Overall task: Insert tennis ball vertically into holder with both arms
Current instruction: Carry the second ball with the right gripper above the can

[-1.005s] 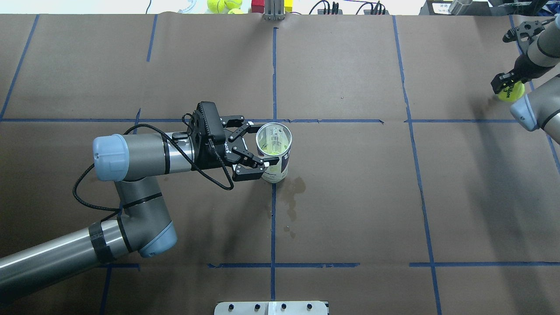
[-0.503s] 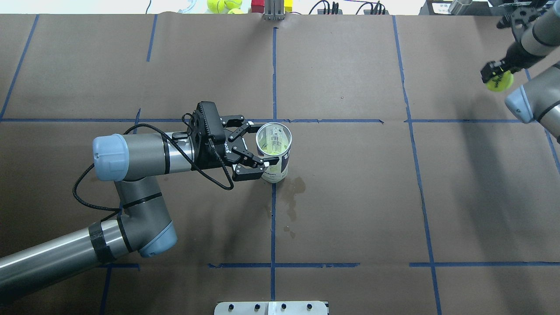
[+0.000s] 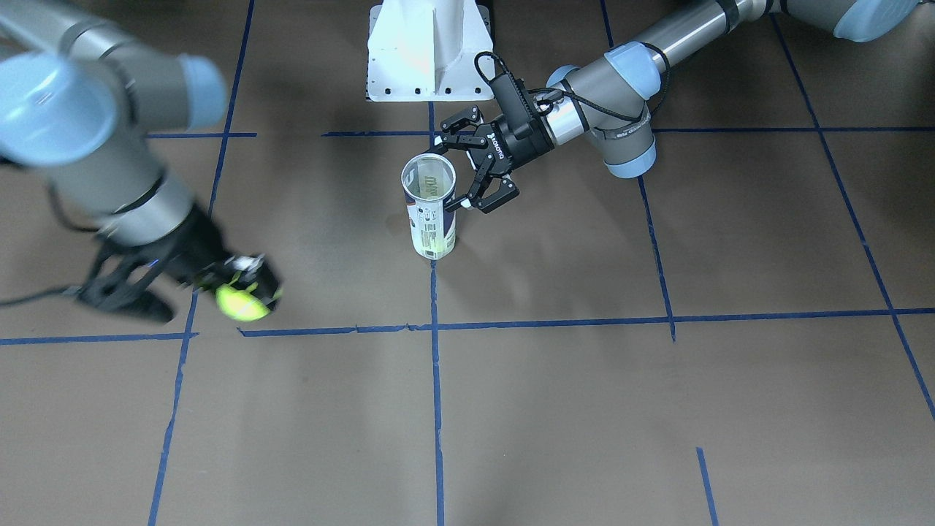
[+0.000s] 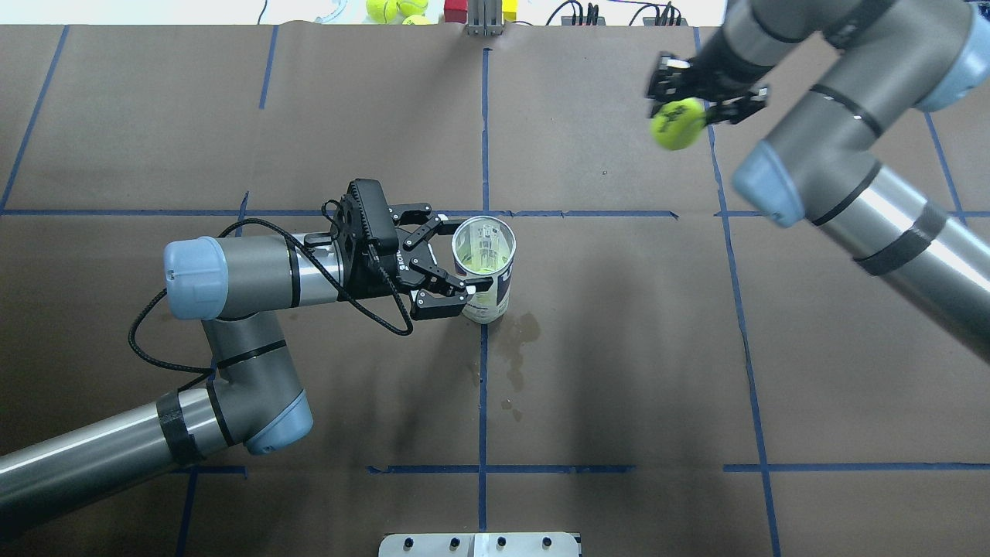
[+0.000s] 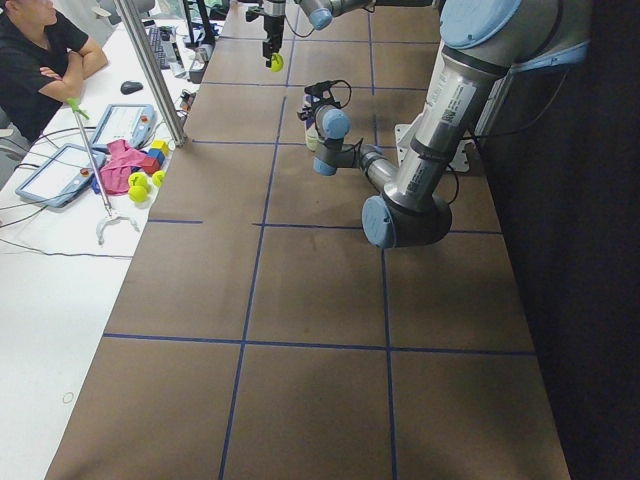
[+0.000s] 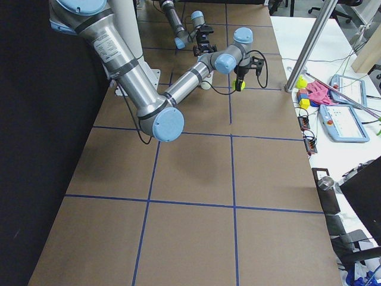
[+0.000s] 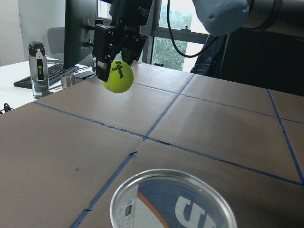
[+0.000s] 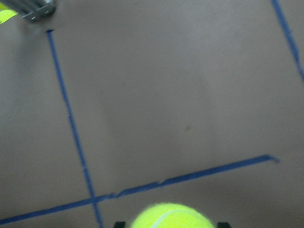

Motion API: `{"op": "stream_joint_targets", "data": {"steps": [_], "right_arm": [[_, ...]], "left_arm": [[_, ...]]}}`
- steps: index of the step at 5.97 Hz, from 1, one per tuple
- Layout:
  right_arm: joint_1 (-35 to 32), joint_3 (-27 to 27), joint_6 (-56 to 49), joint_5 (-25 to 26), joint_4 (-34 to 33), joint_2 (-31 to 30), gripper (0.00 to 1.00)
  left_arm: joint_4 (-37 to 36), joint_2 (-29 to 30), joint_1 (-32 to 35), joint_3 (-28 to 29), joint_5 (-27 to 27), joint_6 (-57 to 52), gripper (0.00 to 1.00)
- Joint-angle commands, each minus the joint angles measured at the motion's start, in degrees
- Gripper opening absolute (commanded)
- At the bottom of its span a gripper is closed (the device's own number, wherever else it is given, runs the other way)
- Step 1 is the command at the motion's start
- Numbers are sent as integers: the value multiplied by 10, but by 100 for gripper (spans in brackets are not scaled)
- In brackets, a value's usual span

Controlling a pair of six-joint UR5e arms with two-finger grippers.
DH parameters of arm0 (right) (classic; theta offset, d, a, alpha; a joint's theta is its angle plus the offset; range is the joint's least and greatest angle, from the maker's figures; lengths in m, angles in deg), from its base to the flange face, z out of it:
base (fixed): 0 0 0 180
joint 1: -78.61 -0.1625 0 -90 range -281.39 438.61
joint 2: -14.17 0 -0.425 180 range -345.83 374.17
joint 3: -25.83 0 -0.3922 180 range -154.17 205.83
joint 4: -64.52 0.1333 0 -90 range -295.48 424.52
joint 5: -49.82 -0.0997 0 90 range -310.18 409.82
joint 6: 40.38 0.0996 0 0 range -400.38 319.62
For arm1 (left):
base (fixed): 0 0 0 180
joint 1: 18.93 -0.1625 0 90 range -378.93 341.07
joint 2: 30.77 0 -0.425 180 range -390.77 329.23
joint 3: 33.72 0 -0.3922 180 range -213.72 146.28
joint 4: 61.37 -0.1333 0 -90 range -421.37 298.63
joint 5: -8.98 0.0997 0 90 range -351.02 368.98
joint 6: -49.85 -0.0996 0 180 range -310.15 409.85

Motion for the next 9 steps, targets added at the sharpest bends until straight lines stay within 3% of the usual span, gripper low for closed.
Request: {"op": "stream_joint_targets", "data": {"steps": [1, 4, 6, 8, 9], "right_arm": [[68, -25, 106, 1, -25, 85, 0], [113, -23, 136, 0, -27, 93, 2], [115, -26, 135, -4, -27, 79, 20], [118, -36, 136, -4, -28, 66, 100], [119, -35, 136, -4, -28, 66, 100]], "left_arm": [[0, 0, 0, -1, 0, 0, 89], [0, 0, -1, -1, 0, 0, 89], [0, -1, 0, -1, 0, 0, 89], [1, 0, 0, -2, 0, 0, 89], [0, 0, -1, -2, 0, 0, 90]]}}
